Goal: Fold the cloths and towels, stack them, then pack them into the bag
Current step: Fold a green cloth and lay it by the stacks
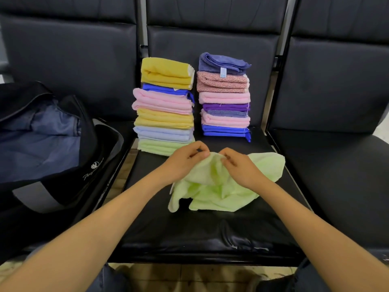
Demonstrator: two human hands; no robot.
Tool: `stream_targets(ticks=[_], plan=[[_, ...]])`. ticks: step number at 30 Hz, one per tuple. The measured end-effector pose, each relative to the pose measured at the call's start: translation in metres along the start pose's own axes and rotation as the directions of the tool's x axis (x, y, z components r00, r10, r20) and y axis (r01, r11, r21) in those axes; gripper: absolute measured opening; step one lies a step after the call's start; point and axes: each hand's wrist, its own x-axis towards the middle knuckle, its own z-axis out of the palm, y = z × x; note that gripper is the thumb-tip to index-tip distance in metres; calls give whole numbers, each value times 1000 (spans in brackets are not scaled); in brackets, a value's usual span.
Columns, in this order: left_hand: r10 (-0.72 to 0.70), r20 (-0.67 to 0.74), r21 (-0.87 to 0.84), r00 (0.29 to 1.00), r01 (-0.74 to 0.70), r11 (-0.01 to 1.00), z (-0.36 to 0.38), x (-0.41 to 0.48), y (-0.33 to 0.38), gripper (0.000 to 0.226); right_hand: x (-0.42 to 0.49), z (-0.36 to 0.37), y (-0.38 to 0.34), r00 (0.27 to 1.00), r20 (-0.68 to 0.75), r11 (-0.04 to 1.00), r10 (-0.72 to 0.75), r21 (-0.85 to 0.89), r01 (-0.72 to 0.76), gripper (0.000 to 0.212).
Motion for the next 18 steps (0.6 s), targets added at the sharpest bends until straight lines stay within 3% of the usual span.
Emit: stream_targets(ticks=[2, 4, 6, 9, 12, 14, 16, 18], plan=[[-75, 73, 76, 994, 70, 995, -9, -2, 1, 15, 3, -6, 1, 992, -12, 981, 125, 152, -122, 19], [-194, 177, 292, 965, 137, 947, -14, -5, -5, 23, 5, -9, -2, 970, 29, 908, 243, 345, -238, 23], [-270, 216, 425, 938, 159, 891, -14, -7, -14, 39, 3, -14, -6, 955, 94, 869, 280, 399, -294, 23], [-241, 189, 269, 952, 185, 945, -12, -8, -16, 33, -6, -21, -5, 946, 283, 965, 160, 157, -210, 14], [-254, 166, -82, 953, 270, 959, -10, -9, -3, 17, -17, -21, -3, 860, 491, 990, 135, -98, -100, 58], [-298, 235, -251, 925, 354, 901, -8, -11, 7, 11, -20, -17, -2, 837, 523, 980, 159, -189, -68, 68], [-290, 280, -258, 915, 362, 896, -7, -11, 12, 12, -19, -14, -1, 842, 498, 957, 207, -282, -69, 45], [-268, 329, -187, 905, 341, 921, -7, -11, 10, 33, -19, -14, -3, 847, 469, 930, 252, -360, -78, 19]])
